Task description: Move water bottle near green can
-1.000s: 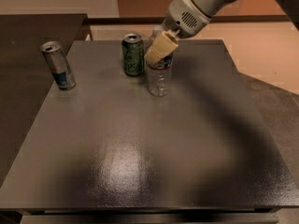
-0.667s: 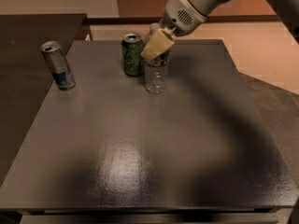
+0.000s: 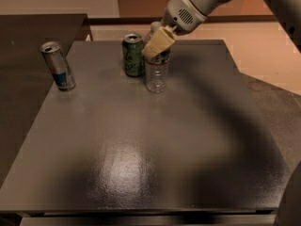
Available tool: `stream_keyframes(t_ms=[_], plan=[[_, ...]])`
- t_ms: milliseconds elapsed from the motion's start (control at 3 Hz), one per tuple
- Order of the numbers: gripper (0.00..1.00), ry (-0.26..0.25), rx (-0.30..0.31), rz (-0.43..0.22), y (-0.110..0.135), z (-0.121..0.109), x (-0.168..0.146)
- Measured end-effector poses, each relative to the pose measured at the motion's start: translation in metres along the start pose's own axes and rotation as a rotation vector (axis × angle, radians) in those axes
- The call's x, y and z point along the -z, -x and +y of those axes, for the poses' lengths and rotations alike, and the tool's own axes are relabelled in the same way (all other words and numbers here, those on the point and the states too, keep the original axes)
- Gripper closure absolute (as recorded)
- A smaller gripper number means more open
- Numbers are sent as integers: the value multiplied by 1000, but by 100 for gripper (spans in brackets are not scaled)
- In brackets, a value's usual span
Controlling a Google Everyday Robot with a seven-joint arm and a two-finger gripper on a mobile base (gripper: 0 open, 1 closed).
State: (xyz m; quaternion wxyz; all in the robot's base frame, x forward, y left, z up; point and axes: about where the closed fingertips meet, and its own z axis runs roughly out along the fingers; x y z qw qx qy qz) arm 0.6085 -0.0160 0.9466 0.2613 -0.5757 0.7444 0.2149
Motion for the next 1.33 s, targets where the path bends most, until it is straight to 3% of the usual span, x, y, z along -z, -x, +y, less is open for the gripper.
stream_keyframes(t_ms=[667,1000,1333], plan=[[13,0,0,0,1,0,1],[0,3,1,0,2,0,-1],[0,3,1,0,2,0,-1]])
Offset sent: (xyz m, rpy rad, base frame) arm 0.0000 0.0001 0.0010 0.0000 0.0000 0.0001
